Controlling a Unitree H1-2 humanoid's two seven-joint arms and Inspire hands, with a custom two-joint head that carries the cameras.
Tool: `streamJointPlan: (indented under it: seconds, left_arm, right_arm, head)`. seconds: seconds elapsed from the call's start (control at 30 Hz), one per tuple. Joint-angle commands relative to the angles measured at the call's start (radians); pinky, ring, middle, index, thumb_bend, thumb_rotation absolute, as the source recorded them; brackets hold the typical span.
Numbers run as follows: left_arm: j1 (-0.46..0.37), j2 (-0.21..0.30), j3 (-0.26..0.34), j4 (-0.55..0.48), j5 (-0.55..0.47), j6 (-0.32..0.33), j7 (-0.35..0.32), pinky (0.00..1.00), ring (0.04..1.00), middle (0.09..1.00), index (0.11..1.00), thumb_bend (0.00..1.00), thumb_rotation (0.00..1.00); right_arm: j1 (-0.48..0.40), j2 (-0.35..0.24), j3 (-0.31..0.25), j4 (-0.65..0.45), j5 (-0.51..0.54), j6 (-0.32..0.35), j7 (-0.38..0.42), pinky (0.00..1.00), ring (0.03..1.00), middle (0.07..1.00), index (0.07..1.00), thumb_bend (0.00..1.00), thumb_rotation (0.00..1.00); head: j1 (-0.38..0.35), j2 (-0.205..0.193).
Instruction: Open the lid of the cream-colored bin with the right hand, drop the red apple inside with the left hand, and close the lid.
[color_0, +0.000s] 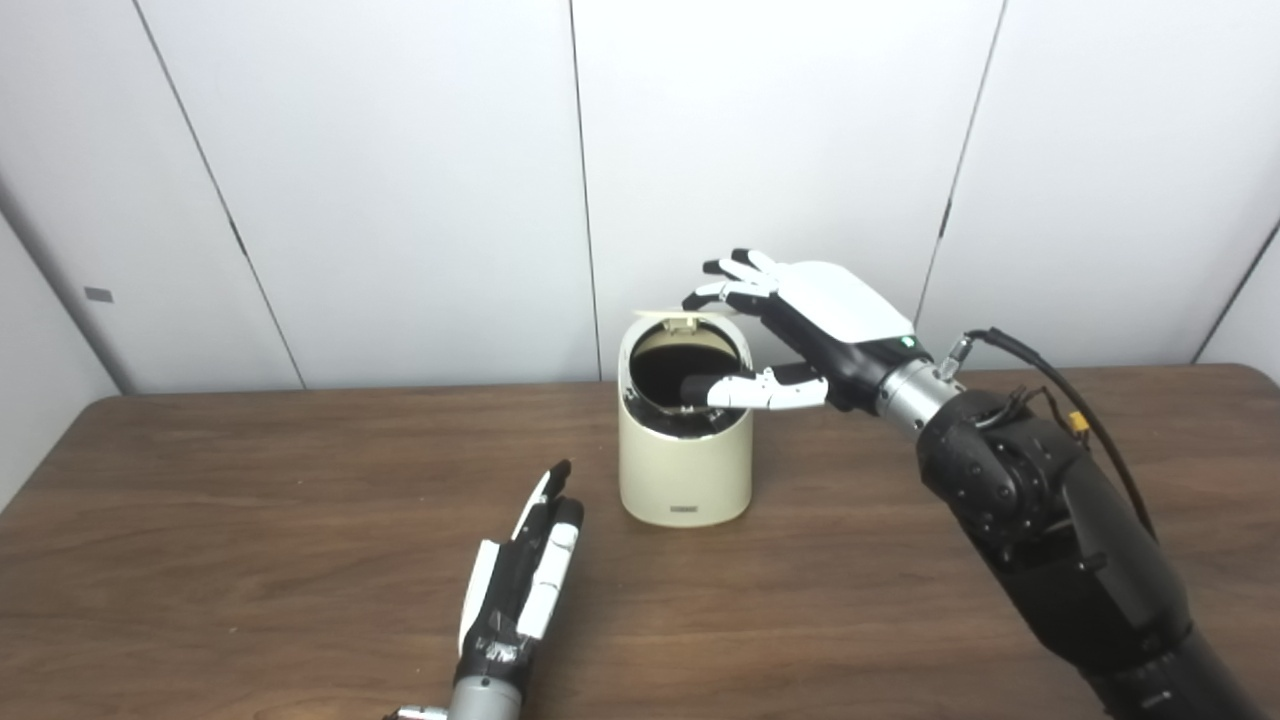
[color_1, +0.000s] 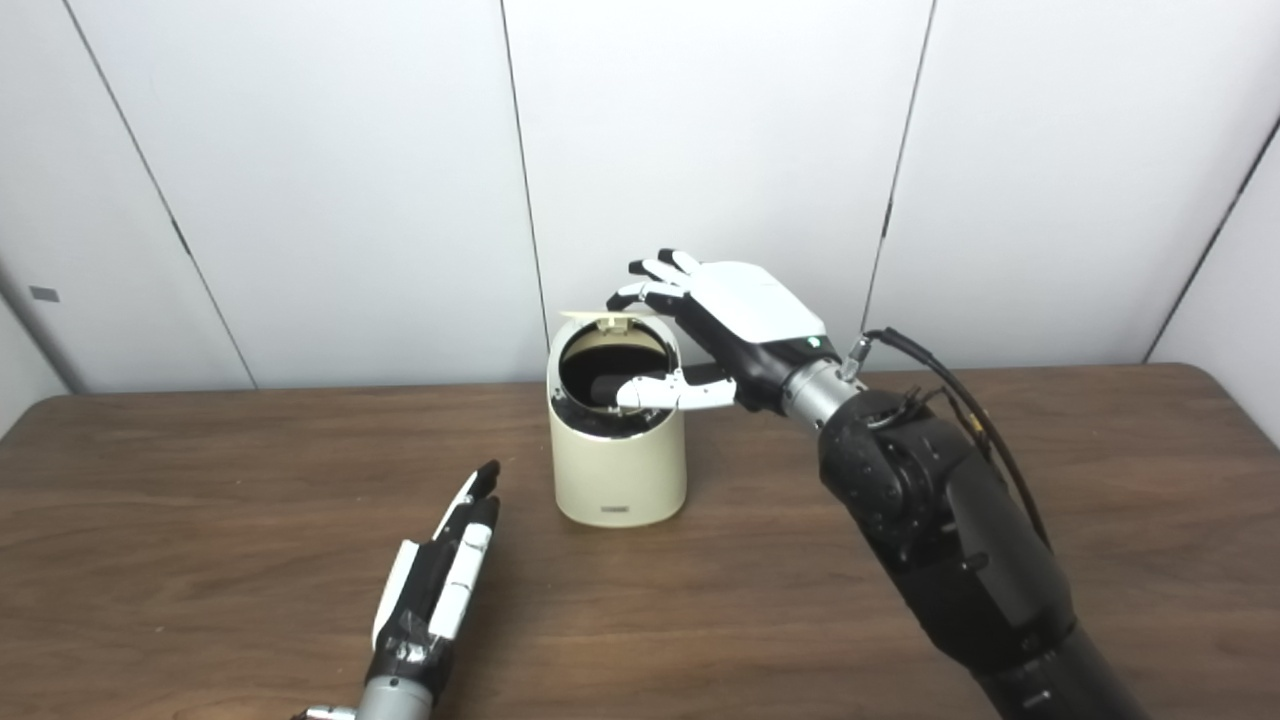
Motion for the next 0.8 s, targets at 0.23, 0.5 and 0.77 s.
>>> streamJointPlan:
  seconds: [0.23,0.5,0.77]
  left_arm:
    - [-0.013,0.018,0.005,-0.069,0.012,-0.015,0.001,1.0,0.987,0.996,1.0,0.59,0.95]
    - [-0.008,0.051,0.036,-0.116,-0.019,0.013,-0.014,1.0,0.992,0.992,1.0,0.64,0.95]
    - [0.014,0.062,0.055,-0.124,-0.017,0.03,-0.007,1.0,0.976,0.978,1.0,0.62,0.98]
  right_arm:
    - [-0.011,-0.021,-0.004,-0.057,-0.03,-0.021,0.038,0.97,1.0,0.933,0.804,0.61,0.92]
    - [0.016,-0.03,0.007,-0.058,-0.045,-0.04,0.053,1.0,1.0,0.928,0.799,0.59,0.88]
    - [0.04,-0.021,0.008,-0.068,-0.054,-0.04,0.084,1.0,1.0,0.948,0.808,0.58,0.86]
  head:
    - [0.005,0.006]
    - [0.003,0.014]
    - [0.002,0.021]
